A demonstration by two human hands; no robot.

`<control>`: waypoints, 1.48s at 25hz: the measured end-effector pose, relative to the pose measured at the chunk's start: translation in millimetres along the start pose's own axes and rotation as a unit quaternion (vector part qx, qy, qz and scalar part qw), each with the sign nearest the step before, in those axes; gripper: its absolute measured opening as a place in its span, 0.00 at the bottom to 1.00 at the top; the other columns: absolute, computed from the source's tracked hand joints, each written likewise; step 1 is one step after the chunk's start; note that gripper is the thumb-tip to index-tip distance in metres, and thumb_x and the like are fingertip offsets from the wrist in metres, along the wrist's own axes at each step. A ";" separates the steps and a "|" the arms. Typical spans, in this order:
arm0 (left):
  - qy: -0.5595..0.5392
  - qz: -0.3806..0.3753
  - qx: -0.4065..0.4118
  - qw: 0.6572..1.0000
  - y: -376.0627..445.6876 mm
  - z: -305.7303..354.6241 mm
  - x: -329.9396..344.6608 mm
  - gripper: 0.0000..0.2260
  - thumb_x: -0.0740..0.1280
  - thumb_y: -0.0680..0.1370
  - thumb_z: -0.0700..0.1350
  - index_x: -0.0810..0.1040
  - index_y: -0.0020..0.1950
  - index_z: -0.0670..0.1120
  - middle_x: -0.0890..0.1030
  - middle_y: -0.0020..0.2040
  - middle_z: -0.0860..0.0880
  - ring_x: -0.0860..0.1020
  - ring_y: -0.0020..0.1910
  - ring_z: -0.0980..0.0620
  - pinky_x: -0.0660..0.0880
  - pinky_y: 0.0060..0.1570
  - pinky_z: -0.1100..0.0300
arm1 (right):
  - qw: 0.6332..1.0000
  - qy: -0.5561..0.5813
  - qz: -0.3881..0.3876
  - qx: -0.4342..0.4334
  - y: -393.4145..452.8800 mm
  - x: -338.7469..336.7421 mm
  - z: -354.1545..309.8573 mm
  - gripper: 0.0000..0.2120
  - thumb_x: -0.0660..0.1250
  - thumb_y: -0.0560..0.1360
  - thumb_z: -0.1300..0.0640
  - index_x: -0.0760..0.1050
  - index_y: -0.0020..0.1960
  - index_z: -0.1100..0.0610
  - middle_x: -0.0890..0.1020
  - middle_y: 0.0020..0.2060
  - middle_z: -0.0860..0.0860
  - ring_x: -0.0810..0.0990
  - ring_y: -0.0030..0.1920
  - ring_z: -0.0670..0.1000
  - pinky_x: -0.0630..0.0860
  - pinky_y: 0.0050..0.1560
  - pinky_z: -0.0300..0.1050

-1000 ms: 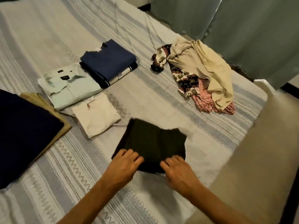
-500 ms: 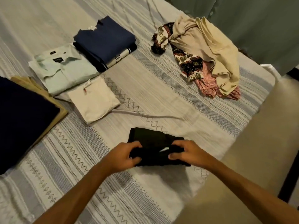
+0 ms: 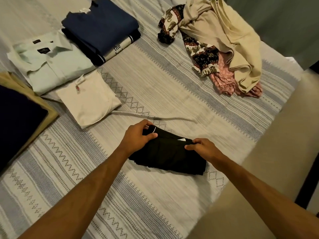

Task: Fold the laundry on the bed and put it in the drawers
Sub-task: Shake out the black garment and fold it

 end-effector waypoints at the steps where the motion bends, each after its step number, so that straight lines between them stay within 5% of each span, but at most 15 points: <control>1: 0.071 0.003 0.007 0.997 2.1 1.2 -2.1 0.22 0.77 0.73 0.60 0.76 0.63 0.57 0.81 0.58 0.56 0.76 0.62 0.53 0.75 0.62 0.49 | 0.998 -0.049 0.041 -0.018 0.6 -1.6 2.8 0.18 0.76 0.75 0.46 0.78 0.59 0.54 0.79 0.55 0.49 0.77 0.61 0.52 0.75 0.58 0.46; 3: 0.130 -0.044 -0.014 0.990 5.4 0.0 -7.6 0.32 0.78 0.70 0.64 0.72 0.69 0.55 0.78 0.65 0.52 0.73 0.66 0.48 0.74 0.63 0.47 | 0.985 -0.128 0.112 -0.026 1.6 -4.8 14.3 0.34 0.78 0.69 0.37 0.73 0.67 0.53 0.74 0.62 0.51 0.73 0.67 0.55 0.75 0.63 0.52; 6: 0.094 -0.158 -0.072 0.980 5.2 -2.4 -7.6 0.40 0.79 0.69 0.63 0.70 0.74 0.48 0.77 0.69 0.48 0.77 0.66 0.46 0.75 0.64 0.53 | 0.998 -0.020 0.042 0.050 -4.2 -0.5 32.9 0.48 0.83 0.61 0.35 0.67 0.71 0.53 0.72 0.66 0.53 0.75 0.66 0.56 0.78 0.62 0.53; 9: 0.125 -0.250 -0.137 0.950 -4.5 -8.2 -7.7 0.37 0.81 0.65 0.64 0.78 0.67 0.47 0.81 0.62 0.48 0.81 0.58 0.48 0.80 0.60 0.53 | 0.996 0.035 -0.045 0.070 -7.9 15.7 39.8 0.43 0.86 0.58 0.40 0.76 0.66 0.57 0.84 0.57 0.52 0.84 0.57 0.53 0.83 0.58 0.52; 13: 0.030 -0.313 -0.185 0.931 -49.1 -37.1 -20.0 0.27 0.81 0.66 0.59 0.83 0.61 0.51 0.85 0.55 0.49 0.84 0.52 0.50 0.82 0.57 0.54 | 0.999 0.022 -0.036 -0.029 -20.9 41.5 -0.1 0.27 0.84 0.66 0.50 0.82 0.62 0.52 0.86 0.53 0.48 0.84 0.53 0.49 0.81 0.47 0.40; 18: -0.261 -0.207 -0.228 0.915 -130.6 -85.8 -80.5 0.26 0.80 0.71 0.53 0.79 0.67 0.59 0.84 0.61 0.56 0.81 0.62 0.52 0.75 0.67 0.55 | 0.977 -0.114 -0.069 -0.166 -35.7 97.2 -131.4 0.24 0.84 0.66 0.51 0.82 0.59 0.51 0.86 0.50 0.47 0.83 0.50 0.45 0.80 0.47 0.39; 23: -0.492 0.001 -0.229 0.840 -193.6 -121.1 -114.2 0.23 0.77 0.75 0.44 0.78 0.68 0.53 0.85 0.61 0.50 0.84 0.60 0.50 0.79 0.63 0.52 | 0.953 -0.094 -0.107 -0.268 -44.1 196.0 -258.8 0.27 0.85 0.64 0.49 0.81 0.60 0.52 0.85 0.51 0.50 0.84 0.53 0.51 0.84 0.53 0.48; 26: -0.561 0.106 -0.287 0.769 -207.8 -160.6 -117.1 0.22 0.77 0.75 0.42 0.79 0.68 0.47 0.86 0.58 0.46 0.85 0.56 0.47 0.82 0.55 0.53 | 0.963 -0.092 -0.098 -0.234 -35.7 265.9 -283.3 0.30 0.80 0.69 0.43 0.74 0.66 0.51 0.82 0.58 0.53 0.83 0.56 0.54 0.83 0.55 0.52; 29: -0.536 0.154 -0.381 0.738 -214.4 -198.0 -111.4 0.23 0.79 0.73 0.47 0.80 0.67 0.46 0.87 0.53 0.46 0.86 0.50 0.47 0.84 0.45 0.53 | 0.951 -0.233 -0.108 -0.172 -28.1 310.9 -257.3 0.23 0.73 0.76 0.48 0.74 0.66 0.58 0.80 0.63 0.57 0.80 0.62 0.60 0.78 0.64 0.55; 33: -0.523 0.153 -0.363 0.756 -222.5 -213.5 -101.4 0.35 0.84 0.59 0.62 0.82 0.62 0.51 0.88 0.52 0.49 0.86 0.51 0.48 0.83 0.53 0.47 | 0.885 -0.383 -0.166 -0.206 -47.3 324.2 -181.8 0.26 0.72 0.78 0.49 0.72 0.73 0.57 0.78 0.66 0.56 0.78 0.64 0.57 0.75 0.64 0.49; 35: -0.463 0.170 -0.353 0.795 -225.7 -204.8 -100.9 0.30 0.82 0.66 0.61 0.80 0.62 0.50 0.86 0.53 0.51 0.84 0.52 0.51 0.80 0.52 0.56 | 0.885 -0.369 -0.156 -0.238 -47.4 316.9 -169.1 0.26 0.72 0.79 0.51 0.71 0.74 0.56 0.79 0.67 0.56 0.79 0.64 0.56 0.76 0.66 0.49; 37: -0.338 0.234 -0.352 0.841 -225.7 -194.6 -100.6 0.27 0.80 0.73 0.54 0.73 0.66 0.48 0.81 0.57 0.48 0.81 0.56 0.47 0.78 0.53 0.55 | 0.883 -0.372 -0.168 -0.232 -43.4 306.1 -171.1 0.24 0.72 0.80 0.52 0.72 0.73 0.55 0.80 0.67 0.55 0.80 0.64 0.56 0.76 0.65 0.47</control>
Point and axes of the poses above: each hand's wrist, its own y-axis towards the middle knuckle, its own x-axis out of the palm, z = x × y, the point moved 1 cm from there along y, towards the middle knuckle
